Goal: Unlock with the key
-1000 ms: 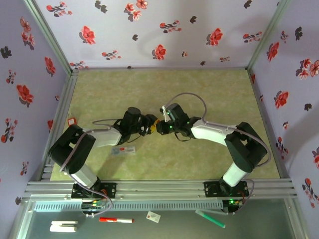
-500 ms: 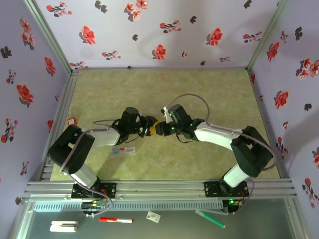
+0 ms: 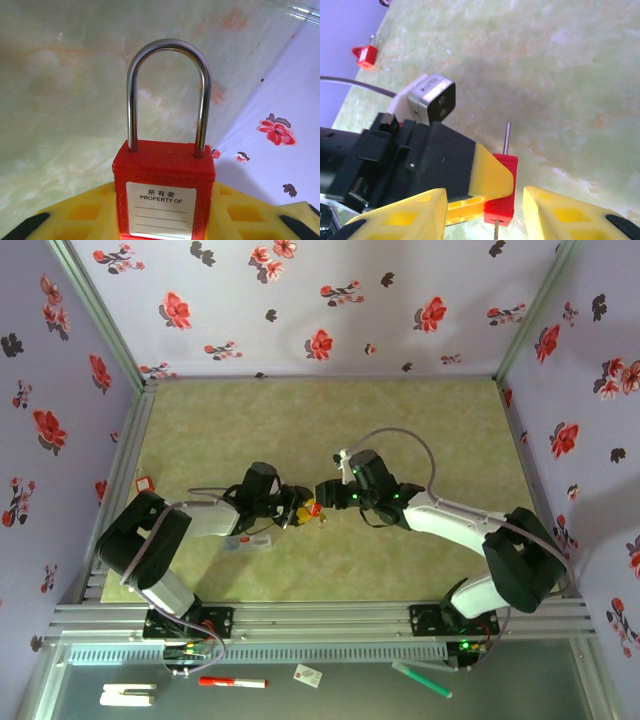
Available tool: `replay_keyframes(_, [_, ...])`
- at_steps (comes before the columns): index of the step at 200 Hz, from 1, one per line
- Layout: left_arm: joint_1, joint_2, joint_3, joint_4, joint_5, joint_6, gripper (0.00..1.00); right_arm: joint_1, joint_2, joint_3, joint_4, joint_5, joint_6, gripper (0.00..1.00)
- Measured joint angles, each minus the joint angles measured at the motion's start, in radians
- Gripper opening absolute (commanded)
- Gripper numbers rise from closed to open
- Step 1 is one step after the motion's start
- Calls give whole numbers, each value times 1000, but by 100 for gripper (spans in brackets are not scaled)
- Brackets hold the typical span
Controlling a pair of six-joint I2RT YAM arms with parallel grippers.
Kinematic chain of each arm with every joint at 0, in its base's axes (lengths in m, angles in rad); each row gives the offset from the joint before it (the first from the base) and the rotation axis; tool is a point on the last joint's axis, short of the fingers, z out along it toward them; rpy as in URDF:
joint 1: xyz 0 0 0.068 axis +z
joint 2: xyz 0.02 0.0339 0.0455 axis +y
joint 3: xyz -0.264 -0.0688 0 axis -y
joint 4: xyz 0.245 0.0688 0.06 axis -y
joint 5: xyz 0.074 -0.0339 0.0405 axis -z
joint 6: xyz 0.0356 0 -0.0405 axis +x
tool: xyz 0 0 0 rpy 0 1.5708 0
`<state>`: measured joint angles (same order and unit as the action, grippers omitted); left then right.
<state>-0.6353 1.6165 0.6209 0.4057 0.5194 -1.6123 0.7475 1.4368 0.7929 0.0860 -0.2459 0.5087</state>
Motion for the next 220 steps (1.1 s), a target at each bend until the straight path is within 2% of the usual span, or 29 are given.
replay_keyframes(56, [3,0,0,0,6,0,0,7,-42,-112,22,18,43,44])
replay_keyframes(115, [7,0,0,0,6,0,0,69,-63,-185,61,37,95,39])
replay_keyframes(186, [7,0,0,0,6,7,0,77,-38,-194,128,43,131,29])
replay_keyframes(220, [7,0,0,0,6,8,0,79,-19,-194,134,43,132,27])
